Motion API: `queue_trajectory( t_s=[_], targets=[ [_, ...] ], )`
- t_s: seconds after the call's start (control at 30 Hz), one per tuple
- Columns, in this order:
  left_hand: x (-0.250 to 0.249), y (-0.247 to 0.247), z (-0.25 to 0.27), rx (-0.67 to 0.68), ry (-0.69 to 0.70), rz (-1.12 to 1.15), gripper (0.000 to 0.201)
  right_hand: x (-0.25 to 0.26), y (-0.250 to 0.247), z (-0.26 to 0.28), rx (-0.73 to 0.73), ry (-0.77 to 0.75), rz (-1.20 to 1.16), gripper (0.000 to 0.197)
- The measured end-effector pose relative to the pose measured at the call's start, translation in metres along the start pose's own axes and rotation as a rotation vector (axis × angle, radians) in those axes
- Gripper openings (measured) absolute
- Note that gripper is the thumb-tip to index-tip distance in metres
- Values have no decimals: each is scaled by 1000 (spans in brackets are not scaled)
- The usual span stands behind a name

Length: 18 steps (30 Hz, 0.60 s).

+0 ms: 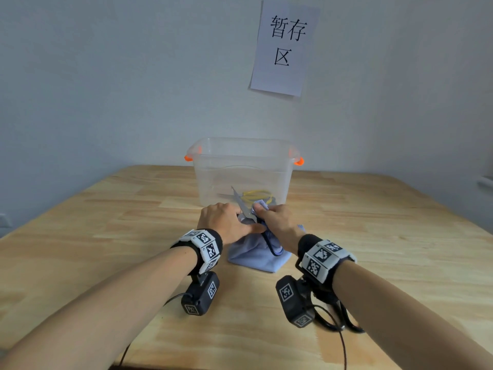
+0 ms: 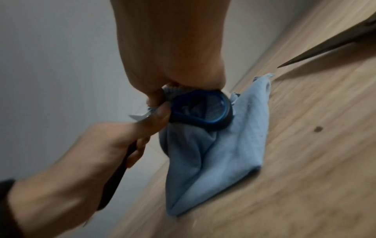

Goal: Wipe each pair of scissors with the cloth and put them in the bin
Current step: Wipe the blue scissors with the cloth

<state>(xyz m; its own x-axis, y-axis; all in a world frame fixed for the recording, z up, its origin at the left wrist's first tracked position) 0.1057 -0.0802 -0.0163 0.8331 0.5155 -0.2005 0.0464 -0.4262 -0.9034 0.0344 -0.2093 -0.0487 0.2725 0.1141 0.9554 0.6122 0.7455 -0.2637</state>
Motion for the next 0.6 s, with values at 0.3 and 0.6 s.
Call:
queue_trajectory(
  t_s=[0.3,0.6],
  targets=[
    [11,4,2,86,-60,-12,69,6,9,1,27,-102,240,41],
    [14,10,3,110,-38,49,73,-5,8,1,243,-33,-41,26]
  ],
)
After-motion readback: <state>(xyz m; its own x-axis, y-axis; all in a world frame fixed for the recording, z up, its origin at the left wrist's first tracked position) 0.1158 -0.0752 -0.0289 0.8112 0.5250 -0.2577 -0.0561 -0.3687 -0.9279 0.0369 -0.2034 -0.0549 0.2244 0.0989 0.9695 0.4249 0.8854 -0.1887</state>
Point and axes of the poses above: each hand's wrist, its own z-axis away from the middle knuckle, its own y-axis out of the palm, x = y × z, the point moved 8 cm from there along -z, towards the middle knuckle, and after that the axes turned 12 degrees about y, right-handed, at the moved point
